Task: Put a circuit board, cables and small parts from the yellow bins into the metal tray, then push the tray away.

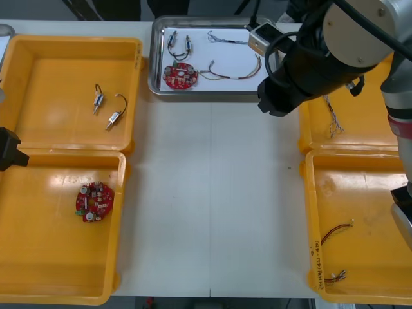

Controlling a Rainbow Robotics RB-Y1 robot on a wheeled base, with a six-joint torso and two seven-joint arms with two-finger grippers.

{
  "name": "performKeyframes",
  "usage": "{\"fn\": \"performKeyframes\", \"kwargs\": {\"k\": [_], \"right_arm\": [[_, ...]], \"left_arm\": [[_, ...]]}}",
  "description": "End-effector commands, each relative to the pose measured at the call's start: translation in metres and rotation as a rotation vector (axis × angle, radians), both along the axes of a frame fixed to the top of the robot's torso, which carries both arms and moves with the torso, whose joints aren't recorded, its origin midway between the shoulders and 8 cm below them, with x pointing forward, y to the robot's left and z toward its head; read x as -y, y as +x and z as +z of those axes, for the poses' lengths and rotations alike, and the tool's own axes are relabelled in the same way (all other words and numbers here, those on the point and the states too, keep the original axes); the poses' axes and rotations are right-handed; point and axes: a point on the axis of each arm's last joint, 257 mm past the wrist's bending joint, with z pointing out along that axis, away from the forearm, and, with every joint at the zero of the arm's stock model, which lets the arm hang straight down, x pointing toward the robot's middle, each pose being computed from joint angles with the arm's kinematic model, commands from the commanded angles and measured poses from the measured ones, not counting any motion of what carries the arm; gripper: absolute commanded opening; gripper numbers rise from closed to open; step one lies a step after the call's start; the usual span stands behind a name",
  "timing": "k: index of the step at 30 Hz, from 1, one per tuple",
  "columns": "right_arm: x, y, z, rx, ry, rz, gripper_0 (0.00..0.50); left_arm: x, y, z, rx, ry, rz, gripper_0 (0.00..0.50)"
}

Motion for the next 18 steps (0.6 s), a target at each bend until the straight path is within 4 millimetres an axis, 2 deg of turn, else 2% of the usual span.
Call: {"fn": "performKeyframes", "kwargs": {"k": [1,7,11,18], "right_arm": [[0.045,-0.015,-0.003,0.028,0.065,-0.175,0.500],[0.091,-0.040,-0.024,-0.008,0.127,-0.344,0.500],[0.115,-0.053,-0.028,-0.039,0.187,-0.424,0.500],[0.176,-0.070,-0.027,-0.063,0.247,-0.545,0.500]], "left_arm": [[-0.020,-0.003,0.015,0.022,0.092,-0.052,0.500],[-0.020,-0.003,0.015,0.022,0.092,-0.052,0.500],[-0.020,-0.003,0.015,0.022,0.092,-0.052,0.500],[-0.020,-0.003,0.015,0.022,0.092,-0.052,0.500]]}}
